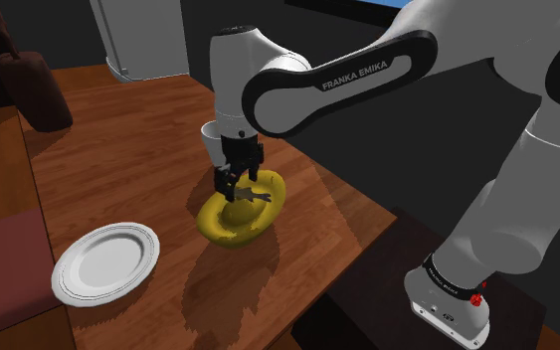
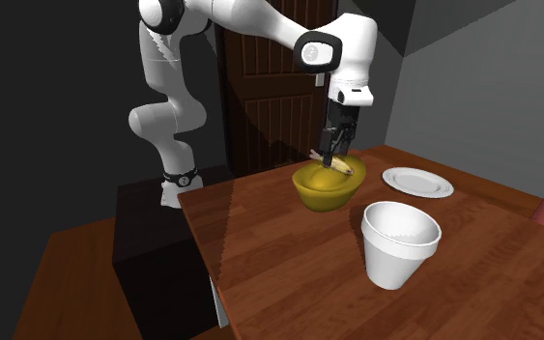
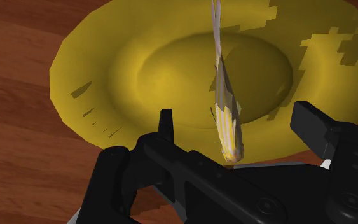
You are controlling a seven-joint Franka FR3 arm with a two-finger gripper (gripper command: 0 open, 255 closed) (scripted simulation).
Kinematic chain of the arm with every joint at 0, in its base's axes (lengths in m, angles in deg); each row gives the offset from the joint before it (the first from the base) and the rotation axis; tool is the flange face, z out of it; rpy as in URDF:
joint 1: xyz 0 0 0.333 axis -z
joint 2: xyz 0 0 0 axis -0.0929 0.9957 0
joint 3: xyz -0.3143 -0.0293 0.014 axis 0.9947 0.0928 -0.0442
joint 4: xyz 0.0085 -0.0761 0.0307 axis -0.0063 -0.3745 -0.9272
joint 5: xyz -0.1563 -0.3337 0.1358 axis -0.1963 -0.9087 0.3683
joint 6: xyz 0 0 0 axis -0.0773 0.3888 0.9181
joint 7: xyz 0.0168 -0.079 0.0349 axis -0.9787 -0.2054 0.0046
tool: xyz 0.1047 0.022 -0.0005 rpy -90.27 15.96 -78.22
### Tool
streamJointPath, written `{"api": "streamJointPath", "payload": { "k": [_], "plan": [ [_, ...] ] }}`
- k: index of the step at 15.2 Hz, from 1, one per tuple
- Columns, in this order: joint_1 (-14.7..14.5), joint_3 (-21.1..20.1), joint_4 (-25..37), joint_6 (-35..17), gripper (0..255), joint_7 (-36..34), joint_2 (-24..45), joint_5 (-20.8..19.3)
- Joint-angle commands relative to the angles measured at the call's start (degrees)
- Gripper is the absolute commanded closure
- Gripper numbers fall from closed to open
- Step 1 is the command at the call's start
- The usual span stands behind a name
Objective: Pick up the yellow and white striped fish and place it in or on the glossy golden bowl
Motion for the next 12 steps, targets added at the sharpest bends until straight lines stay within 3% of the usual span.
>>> {"api": "streamJointPath", "payload": {
  "k": [1, 5, 12],
  "plan": [
    [0.0, 0.0, 0.0, 0.0, 0, 0.0, 0.0, 0.0],
    [0.2, -0.1, 5.7, 7.0, 0, 0.6, -1.5, 0.9],
    [0.2, -0.1, 5.7, 7.0, 0, 0.6, -1.5, 0.9]
  ]
}}
